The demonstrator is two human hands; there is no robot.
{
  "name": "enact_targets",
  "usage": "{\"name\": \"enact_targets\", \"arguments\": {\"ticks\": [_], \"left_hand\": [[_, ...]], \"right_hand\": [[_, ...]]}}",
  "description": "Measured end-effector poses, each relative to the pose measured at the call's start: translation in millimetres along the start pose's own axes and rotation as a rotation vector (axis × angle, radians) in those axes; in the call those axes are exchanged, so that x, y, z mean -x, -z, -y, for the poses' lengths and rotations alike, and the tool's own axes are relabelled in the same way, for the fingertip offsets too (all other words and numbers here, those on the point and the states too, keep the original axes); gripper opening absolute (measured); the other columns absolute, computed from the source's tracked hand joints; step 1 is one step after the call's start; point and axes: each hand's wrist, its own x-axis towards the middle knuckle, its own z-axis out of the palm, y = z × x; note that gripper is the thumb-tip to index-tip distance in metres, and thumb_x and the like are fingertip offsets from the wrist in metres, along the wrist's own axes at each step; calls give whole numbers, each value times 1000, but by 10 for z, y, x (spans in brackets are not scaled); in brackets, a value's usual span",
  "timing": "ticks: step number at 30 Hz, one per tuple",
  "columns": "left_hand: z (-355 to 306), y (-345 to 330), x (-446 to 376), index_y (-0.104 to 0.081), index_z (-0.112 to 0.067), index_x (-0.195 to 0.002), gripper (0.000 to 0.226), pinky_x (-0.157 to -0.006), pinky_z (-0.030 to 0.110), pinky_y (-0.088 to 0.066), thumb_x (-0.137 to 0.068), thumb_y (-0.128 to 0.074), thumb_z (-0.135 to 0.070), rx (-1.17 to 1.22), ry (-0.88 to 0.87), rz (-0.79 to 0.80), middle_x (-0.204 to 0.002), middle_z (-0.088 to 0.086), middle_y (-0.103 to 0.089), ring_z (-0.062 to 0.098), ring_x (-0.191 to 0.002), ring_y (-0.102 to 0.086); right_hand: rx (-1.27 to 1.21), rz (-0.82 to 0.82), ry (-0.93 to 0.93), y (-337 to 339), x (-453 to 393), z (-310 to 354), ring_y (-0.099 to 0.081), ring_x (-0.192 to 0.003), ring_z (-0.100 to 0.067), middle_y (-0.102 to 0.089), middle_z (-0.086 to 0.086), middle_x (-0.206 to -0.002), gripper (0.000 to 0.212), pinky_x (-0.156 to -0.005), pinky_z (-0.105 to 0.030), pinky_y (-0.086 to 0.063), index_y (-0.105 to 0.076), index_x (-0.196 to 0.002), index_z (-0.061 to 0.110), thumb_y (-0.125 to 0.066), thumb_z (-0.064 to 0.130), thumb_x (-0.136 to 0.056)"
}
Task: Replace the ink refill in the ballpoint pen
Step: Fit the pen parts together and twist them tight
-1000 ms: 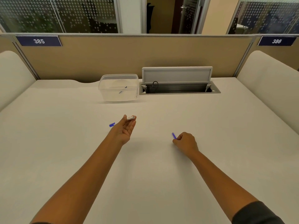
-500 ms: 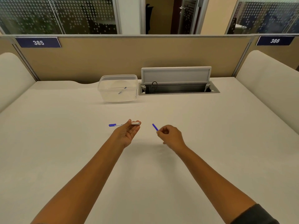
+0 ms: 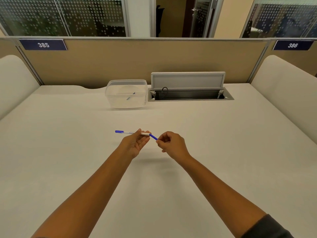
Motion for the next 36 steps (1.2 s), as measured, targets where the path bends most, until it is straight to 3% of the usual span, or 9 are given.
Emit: {"name": "enact_targets", "arguments": {"ticks": [3,7,10,13,17,22,26,31,36], "left_hand": [[11,5,-18,-58,0,-89,15,-55,27,-57,-91,-51,-13,-62,-54,-20,-101,20,-63,19,-55,-69],[32,3,-17,-58,3,-100,19,-66,32,-58,-91,-50,-13,-81,-56,-33,-95,17,-65,23,-73,-66],[71,-16,11,-59,0,-92,15,-59,27,-57,-91,-51,-12,-80,-54,-20,-102,19,-64,23,-69,-68],[123,-44,32,-58,1,-94,15,-62,28,-57,-91,-51,-12,-61,-56,15,-105,20,-62,24,-77,-66],[107,-41,40,-56,4,-106,22,-78,35,-54,-91,-51,-10,-25,-60,5,-107,20,-62,25,-78,-65],[78,-21,55,-56,3,-106,20,-64,33,-57,-91,-50,-9,16,-72,20,-107,20,-62,26,-78,-66],[106,-19,56,-60,0,-93,14,-63,30,-57,-91,-51,-10,49,-108,48,-105,20,-62,22,-64,-71],[134,-66,63,-59,-1,-90,13,-63,30,-57,-91,-50,-11,67,-138,81,-106,21,-61,20,-61,-71],[155,-115,84,-59,-1,-88,13,-64,32,-57,-91,-50,-10,39,-136,122,-102,21,-62,20,-60,-71]], "right_hand": [[25,-21,27,2,4,-5,-59,-69,-16,-63,-4,-84,15,-72,-28,-57,-64,-95,6,-67,13,-82],[59,-56,79,5,-1,-10,-49,-61,-5,-61,-1,-83,13,-59,-12,-41,-65,-93,8,-67,12,-82],[45,-73,109,-13,4,-3,-51,-63,-6,-62,0,-80,12,-60,-13,-43,-66,-90,10,-69,17,-81],[-34,-98,105,-42,22,15,-55,-67,-8,-62,0,-81,19,-63,-12,-46,-63,-93,10,-71,20,-80],[-53,-90,144,-40,50,20,-59,-72,-7,-66,0,-84,17,-66,-8,-46,-64,-93,9,-71,16,-79],[-31,-95,181,-53,49,-8,-64,-76,-14,-68,0,-81,9,-73,-25,-55,-66,-89,12,-67,18,-82],[152,-79,241,-90,34,-49,-62,-77,-19,-66,-3,-85,14,-72,-33,-53,-61,-94,12,-55,24,-91],[348,-105,363,-146,88,-78,-46,-66,-15,-51,-1,-80,24,-62,-31,-43,-51,-95,10,-35,28,-99],[136,-54,247,-215,111,-132,-42,-61,-15,-49,-3,-70,26,-59,-35,-42,-42,-80,13,-30,26,-99]]}}
